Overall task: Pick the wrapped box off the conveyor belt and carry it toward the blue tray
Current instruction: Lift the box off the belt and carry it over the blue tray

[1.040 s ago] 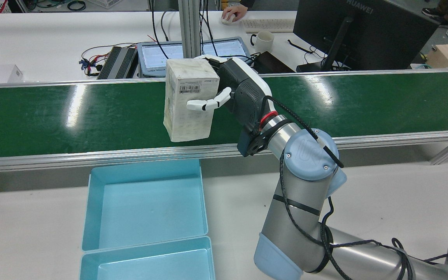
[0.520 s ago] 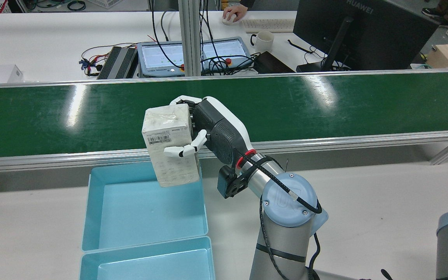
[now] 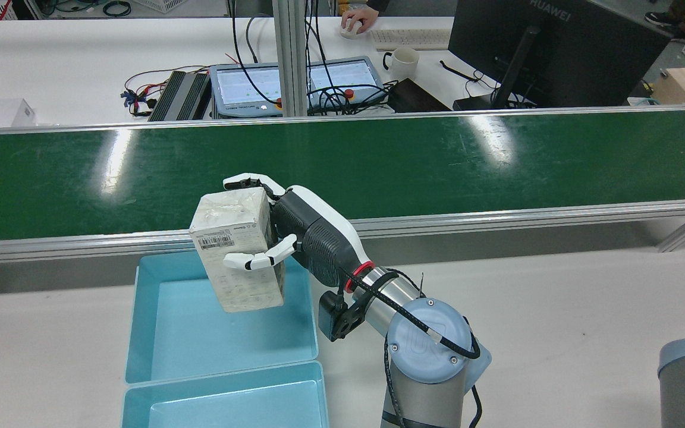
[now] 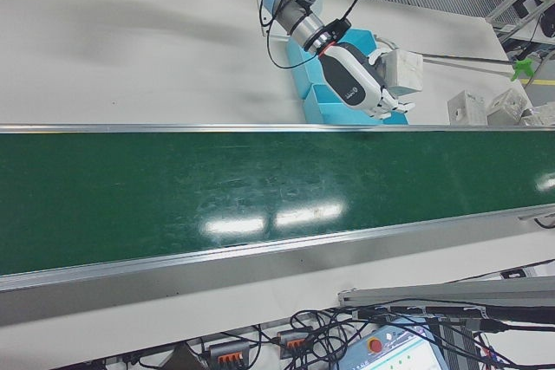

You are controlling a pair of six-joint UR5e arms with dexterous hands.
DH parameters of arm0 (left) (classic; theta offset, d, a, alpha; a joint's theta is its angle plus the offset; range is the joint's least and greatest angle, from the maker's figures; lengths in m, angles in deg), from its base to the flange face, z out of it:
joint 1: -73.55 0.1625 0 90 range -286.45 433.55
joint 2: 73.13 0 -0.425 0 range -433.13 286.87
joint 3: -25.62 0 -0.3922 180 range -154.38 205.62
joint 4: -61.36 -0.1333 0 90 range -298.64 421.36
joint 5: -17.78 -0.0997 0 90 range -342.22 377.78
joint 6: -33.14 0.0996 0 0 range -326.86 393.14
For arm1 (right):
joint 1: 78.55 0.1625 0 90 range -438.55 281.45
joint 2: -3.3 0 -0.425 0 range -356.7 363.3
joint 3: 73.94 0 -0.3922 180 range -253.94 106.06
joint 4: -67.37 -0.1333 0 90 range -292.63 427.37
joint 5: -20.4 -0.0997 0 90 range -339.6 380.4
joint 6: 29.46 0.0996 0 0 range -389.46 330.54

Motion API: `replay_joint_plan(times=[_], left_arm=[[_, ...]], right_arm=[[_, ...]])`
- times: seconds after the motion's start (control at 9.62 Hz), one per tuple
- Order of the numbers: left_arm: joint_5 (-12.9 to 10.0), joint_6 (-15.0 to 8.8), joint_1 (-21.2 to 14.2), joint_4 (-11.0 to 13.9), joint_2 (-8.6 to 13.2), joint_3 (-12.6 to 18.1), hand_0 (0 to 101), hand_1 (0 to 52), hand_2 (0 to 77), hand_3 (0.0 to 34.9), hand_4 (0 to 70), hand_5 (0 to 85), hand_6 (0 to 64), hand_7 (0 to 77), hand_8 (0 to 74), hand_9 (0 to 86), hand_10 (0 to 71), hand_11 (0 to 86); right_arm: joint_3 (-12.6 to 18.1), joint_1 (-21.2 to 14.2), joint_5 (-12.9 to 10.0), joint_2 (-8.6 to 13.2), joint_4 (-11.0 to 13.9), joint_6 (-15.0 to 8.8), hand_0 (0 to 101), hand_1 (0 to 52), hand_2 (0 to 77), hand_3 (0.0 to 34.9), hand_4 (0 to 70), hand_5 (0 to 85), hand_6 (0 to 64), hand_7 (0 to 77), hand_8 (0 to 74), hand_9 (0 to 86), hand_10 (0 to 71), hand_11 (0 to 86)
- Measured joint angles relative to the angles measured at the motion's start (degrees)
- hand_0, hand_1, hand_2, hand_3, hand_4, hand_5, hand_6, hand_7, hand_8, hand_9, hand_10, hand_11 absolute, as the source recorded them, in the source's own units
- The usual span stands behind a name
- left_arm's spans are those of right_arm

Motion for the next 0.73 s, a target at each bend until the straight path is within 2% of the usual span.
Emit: replay_joint_plan(times=[0.1, 0.21, 0.31, 0.42, 0.52, 0.62, 0.73], left_arm=[[0.0, 0.0, 0.0, 0.0, 0.0, 0.0, 0, 0.0, 0.5, 0.0, 0.5, 1.1, 0.5, 0.5, 0.5, 0.5, 0.0, 0.5], [0.0, 0.0, 0.0, 0.0, 0.0, 0.0, 0, 0.0, 1.1, 0.0, 0.5, 1.1, 0.0, 0.5, 0.5, 0.5, 0.0, 0.5], [0.0, 0.0, 0.0, 0.0, 0.0, 0.0, 0, 0.0, 1.1, 0.0, 0.5, 1.1, 0.0, 0.5, 0.5, 0.5, 0.0, 0.5], [0.0, 0.0, 0.0, 0.0, 0.0, 0.0, 0, 0.0, 0.5, 0.0, 0.5, 1.1, 0.0, 0.5, 0.5, 0.0, 0.0, 0.5], [0.0, 0.0, 0.0, 0.0, 0.0, 0.0, 0, 0.0, 1.1, 0.0, 0.5, 1.1, 0.0, 0.5, 0.5, 0.5, 0.5, 0.0], [0.0, 0.0, 0.0, 0.0, 0.0, 0.0, 0, 0.0, 1.1, 0.0, 0.5, 1.1, 0.5, 0.5, 0.5, 0.0, 0.0, 0.5], [0.0, 0.0, 0.0, 0.0, 0.0, 0.0, 0, 0.0, 1.1, 0.0, 0.5, 1.1, 0.5, 0.5, 0.5, 0.0, 0.0, 0.5]], right_arm=[[0.1, -0.5, 0.2, 0.1, 0.0, 0.1, 49, 3.3, 34.4, 10.5, 0.0, 32.2, 16.9, 77.4, 22.9, 64.9, 13.1, 27.3], [0.4, -0.8, 0.5, 0.2, -0.1, 0.2, 47, 16.4, 36.5, 19.0, 0.0, 6.0, 1.1, 31.1, 0.0, 9.8, 0.0, 1.6], [0.9, -0.9, 0.9, 0.2, -0.1, 0.4, 47, 16.4, 36.5, 19.0, 0.0, 6.0, 1.1, 31.1, 0.0, 9.8, 0.0, 1.6], [1.5, -0.9, 1.2, 0.2, 0.0, 0.6, 46, 5.4, 33.3, 21.7, 0.0, 0.5, 0.0, 24.0, 9.3, 2.2, 0.0, 1.1], [2.5, -0.9, 1.4, 0.2, 0.0, 0.6, 46, 6.0, 8.7, 28.3, 0.0, 9.3, 0.0, 14.7, 8.7, 1.1, 0.0, 1.1], [4.0, -0.8, 1.4, 0.1, 0.0, 0.7, 46, 6.0, 8.7, 28.3, 0.0, 9.3, 0.0, 14.7, 8.7, 1.1, 0.0, 1.1], [6.0, -0.2, 0.7, -0.1, 0.1, 0.7, 51, 16.4, 1.6, 29.4, 17.5, 19.1, 2.2, 21.3, 12.0, 1.1, 0.0, 1.1]])
